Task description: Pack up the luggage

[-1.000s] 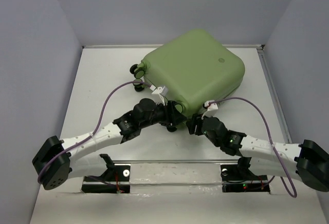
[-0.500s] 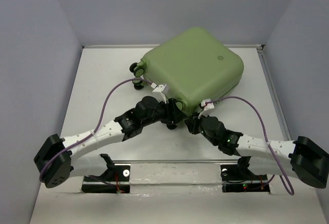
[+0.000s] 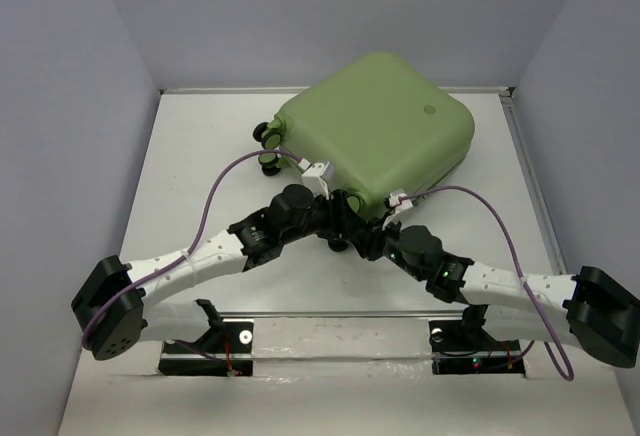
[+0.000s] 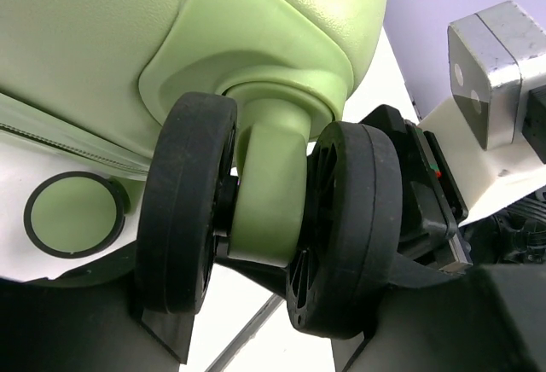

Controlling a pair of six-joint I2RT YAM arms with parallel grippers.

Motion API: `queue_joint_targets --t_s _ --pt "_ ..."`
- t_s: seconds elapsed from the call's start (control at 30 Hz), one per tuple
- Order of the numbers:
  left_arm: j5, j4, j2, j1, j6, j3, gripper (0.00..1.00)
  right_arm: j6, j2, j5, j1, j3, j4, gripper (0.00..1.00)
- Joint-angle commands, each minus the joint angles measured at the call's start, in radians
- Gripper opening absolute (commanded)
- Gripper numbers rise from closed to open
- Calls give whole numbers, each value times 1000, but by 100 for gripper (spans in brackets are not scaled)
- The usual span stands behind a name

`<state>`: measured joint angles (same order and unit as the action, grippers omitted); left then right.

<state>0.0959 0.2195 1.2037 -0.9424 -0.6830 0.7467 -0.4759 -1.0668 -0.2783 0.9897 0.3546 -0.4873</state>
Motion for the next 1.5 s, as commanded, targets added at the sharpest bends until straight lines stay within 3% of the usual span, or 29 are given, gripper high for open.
queue_joint_targets --t_s 0.0,0.1,0.23,0.3,0.37,0.47,0.73,1.27,1.47 --pt "59 178 -32 -26 17 94 6 22 2 -44 -5 69 -129 26" --pt "59 178 -27 -26 19 100 6 13 -13 -73 -5 81 -99 14" --pt "57 176 -21 -25 20 106 6 -23 -7 -87 -5 64 -73 13" --pt "59 175 -23 -26 22 108 6 -33 27 -87 -5 54 -33 22" --pt "53 170 -27 -26 26 106 6 -50 74 -82 -5 40 47 37" --pt "45 166 -29 -26 30 103 6 -85 137 -93 -5 23 163 47" --pt "41 167 -24 -26 31 102 6 -121 190 -168 -5 7 328 53" --pt "44 172 -16 -26 33 95 6 -38 50 -266 -14 113 314 52" --pt "44 172 -16 -26 30 94 6 -6 -4 -260 -14 135 222 41"
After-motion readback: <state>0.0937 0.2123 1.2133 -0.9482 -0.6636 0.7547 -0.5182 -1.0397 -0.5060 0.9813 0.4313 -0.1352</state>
